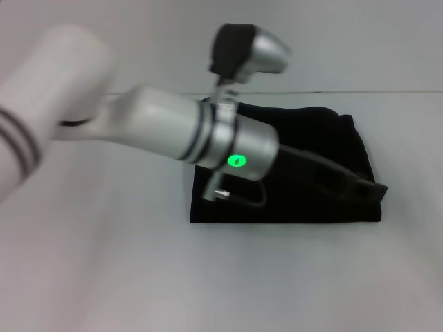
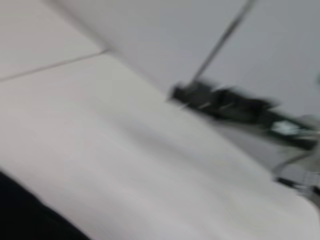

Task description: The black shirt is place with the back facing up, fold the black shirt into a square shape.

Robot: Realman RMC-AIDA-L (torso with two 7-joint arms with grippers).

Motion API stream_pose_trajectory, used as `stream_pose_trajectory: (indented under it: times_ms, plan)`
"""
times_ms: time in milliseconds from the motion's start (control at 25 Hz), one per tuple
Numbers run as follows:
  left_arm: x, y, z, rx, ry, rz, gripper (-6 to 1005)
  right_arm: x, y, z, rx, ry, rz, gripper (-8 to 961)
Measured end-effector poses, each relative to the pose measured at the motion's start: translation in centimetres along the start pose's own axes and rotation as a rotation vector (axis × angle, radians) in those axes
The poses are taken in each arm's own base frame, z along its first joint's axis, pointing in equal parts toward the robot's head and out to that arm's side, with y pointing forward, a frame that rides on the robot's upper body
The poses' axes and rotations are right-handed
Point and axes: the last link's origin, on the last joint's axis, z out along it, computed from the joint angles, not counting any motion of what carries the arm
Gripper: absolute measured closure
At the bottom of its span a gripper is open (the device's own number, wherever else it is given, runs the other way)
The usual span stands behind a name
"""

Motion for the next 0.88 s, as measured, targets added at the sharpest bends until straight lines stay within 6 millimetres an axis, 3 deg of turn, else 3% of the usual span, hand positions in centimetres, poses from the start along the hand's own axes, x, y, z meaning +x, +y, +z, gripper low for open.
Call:
stream_pose_trajectory:
  times_ms: [80,280,400,520,760,840,880]
  plan:
    - [0.2,-0.4,-2.5,-0.012,0.071,-0.036,708,-0.3,-0.2,0.2,-0.001,0.045,0.02,236]
    - [-1.0,-6.1,-11.4,0.088,0.347,-0.493,484,-1.3,0.0,1.3,-0.017,0.227,0.128,236]
    - [-3.3,-8.6,-14.7,0.127,0.364,-0.702,357,-2.2,0.7,2.4,-0.036,0.314,0.177,236]
    - [-5.9,-9.5,-15.7,0.145,0.301,-0.825,233,-3.2,1.8,3.5,-0.071,0.351,0.214,236]
    - [-9.6,-8.8,-15.1,0.089,0.275,-0.936,47,-6.4,2.3,5.0,-0.036,0.436,0.288,236]
    - [-10.4,-8.6,-14.7,0.095,0.251,-0.933,53,-8.8,2.1,5.4,0.005,0.441,0.291,236]
    - [-10.7,-8.6,-14.5,0.099,0.248,-0.934,57,-8.8,2.1,5.4,0.005,0.441,0.291,236]
